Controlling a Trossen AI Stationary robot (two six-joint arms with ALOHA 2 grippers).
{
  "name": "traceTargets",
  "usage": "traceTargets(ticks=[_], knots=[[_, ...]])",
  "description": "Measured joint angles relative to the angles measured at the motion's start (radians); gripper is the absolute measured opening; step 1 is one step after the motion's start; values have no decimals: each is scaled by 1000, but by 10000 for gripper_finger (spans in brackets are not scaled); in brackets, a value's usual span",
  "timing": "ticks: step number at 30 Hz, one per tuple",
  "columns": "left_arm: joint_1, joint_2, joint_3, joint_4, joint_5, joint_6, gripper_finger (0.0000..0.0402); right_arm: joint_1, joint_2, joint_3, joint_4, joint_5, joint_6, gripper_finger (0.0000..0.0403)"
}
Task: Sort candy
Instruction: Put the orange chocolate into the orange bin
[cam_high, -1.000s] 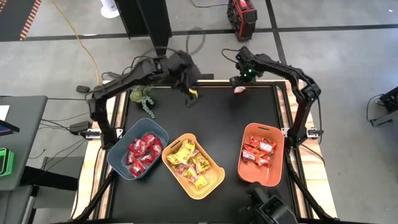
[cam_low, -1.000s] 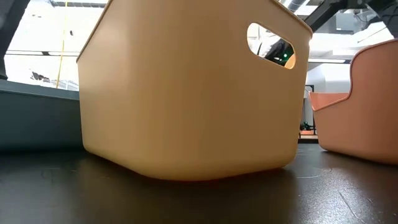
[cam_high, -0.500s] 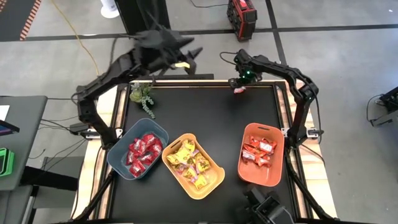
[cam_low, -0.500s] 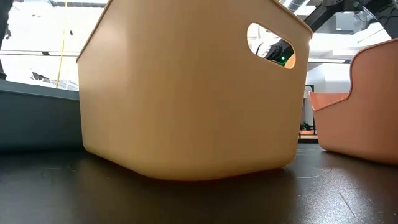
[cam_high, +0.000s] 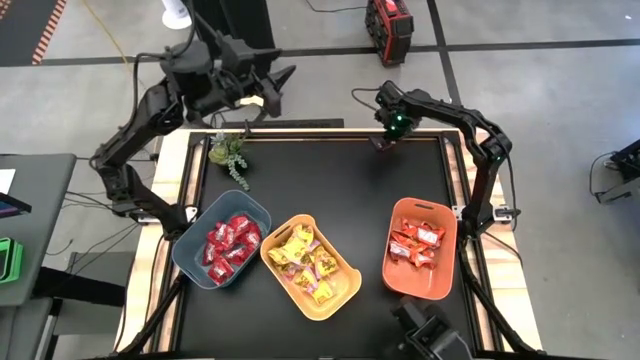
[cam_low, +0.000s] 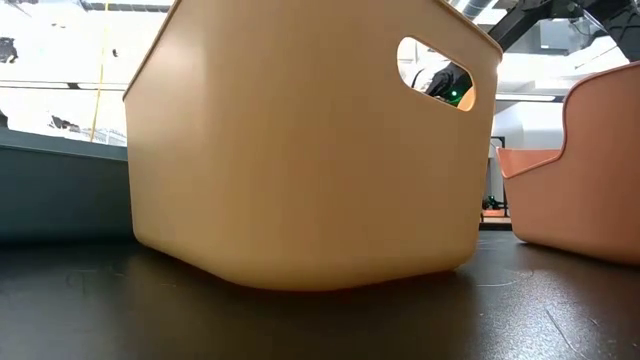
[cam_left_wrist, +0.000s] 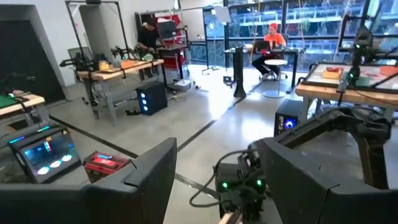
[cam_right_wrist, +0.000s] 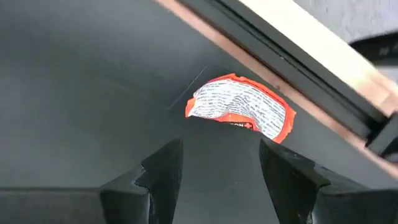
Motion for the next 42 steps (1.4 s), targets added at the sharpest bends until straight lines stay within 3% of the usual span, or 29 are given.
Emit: traceTargets(ticks=[7, 12, 25, 39, 42], knots=[[-16, 1, 0, -41, 2, -2, 225, -8, 0, 0, -11, 0, -209, 230], [-27, 7, 0, -63, 3, -8, 225, -4, 0, 0, 2, -1, -225, 237], [-43, 7, 0, -112, 4, -22, 225, 28, 0, -1, 125, 13, 281, 313], [-70, 7, 0, -176, 3, -52, 225, 45, 0, -1, -10, 96, 448, 388], [-70, 7, 0, -176, 3, -52, 225, 48, 0, -34, 28, 103, 464, 394]])
